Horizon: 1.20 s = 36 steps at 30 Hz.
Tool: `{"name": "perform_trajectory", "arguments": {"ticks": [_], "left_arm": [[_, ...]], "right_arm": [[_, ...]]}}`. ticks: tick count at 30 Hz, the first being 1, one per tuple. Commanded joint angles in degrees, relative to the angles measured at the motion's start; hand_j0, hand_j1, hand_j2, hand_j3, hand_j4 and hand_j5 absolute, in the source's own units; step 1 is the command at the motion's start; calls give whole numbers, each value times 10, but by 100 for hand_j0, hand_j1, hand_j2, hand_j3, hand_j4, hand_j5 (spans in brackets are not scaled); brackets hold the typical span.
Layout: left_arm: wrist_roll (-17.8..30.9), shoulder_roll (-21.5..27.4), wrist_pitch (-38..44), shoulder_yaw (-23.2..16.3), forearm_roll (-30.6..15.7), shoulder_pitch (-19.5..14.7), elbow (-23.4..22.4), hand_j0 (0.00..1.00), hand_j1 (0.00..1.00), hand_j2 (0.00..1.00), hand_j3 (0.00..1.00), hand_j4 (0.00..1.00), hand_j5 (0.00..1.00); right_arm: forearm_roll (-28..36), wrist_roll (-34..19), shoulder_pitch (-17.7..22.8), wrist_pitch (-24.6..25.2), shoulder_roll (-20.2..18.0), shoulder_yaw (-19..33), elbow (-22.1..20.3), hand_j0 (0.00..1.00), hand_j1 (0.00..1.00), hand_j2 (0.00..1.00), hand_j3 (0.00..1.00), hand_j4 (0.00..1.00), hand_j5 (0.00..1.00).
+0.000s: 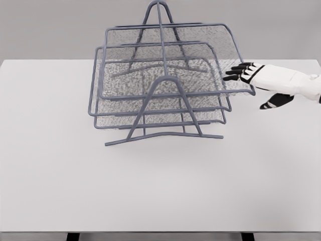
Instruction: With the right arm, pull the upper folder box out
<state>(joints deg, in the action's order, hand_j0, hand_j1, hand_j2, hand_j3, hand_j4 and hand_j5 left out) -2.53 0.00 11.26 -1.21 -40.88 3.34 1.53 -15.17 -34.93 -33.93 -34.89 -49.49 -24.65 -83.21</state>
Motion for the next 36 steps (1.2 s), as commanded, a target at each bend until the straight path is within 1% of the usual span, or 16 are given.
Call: {"name": "perform_trajectory", "arguments": {"ticks": [1,3,8,9,11,18,19,22,27,28,29,31,32,33,34,36], "left_arm": [[0,0,0,0,0,0,0,100,100,100,100,100,100],[0,0,0,0,0,0,0,100,100,100,100,100,100],[0,0,0,0,0,0,0,100,100,100,100,100,100],[0,0,0,0,0,0,0,100,100,100,100,100,100],[0,0,0,0,0,0,0,100,100,100,100,100,100],[0,0,0,0,0,0,0,100,100,100,100,100,100],[0,0,0,0,0,0,0,100,100,100,100,100,100],[0,0,0,0,0,0,0,100,100,100,100,100,100],[0,0,0,0,0,0,0,100,100,100,100,100,100],[0,0,0,0,0,0,0,100,100,100,100,100,100],[0,0,0,0,0,0,0,100,100,100,100,100,100],[0,0,0,0,0,0,0,100,100,100,100,100,100],[0,0,0,0,0,0,0,100,100,100,100,100,100],[0,0,0,0,0,0,1,100,100,100,100,100,100],[0,0,0,0,0,0,0,100,100,100,100,100,100],[1,0,0,0,0,0,0,100,100,100,100,100,100]], "right_arm": [[-12,-1,0,-1,-23,18,5,100,100,100,100,100,100],[-11,-1,0,-1,-39,21,6,100,100,100,100,100,100],[-10,-1,11,-1,-56,22,17,100,100,100,100,100,100],[-10,-1,18,-1,-62,29,17,100,100,100,100,100,100],[-9,-1,52,-1,-66,77,25,100,100,100,100,100,100],[-2,-1,59,-1,-105,80,39,100,100,100,100,100,100],[16,-1,62,-1,-119,80,41,100,100,100,100,100,100],[30,-1,62,-1,-135,83,58,100,100,100,100,100,100],[33,-1,65,-1,-133,93,59,100,100,100,100,100,100],[39,-1,65,-1,-132,100,44,100,100,100,100,100,100],[67,-1,63,-1,-134,113,16,100,100,100,100,100,100],[116,-1,59,-1,-139,119,-63,100,100,100,100,100,100],[140,-1,66,-1,-161,119,-83,100,100,100,100,100,100],[174,-1,86,-1,-195,119,-109,100,100,100,100,100,100],[197,-1,104,-1,-224,120,-119,100,100,100,100,100,100],[208,-1,107,-1,-242,121,-123,100,100,100,100,100,100]]}}
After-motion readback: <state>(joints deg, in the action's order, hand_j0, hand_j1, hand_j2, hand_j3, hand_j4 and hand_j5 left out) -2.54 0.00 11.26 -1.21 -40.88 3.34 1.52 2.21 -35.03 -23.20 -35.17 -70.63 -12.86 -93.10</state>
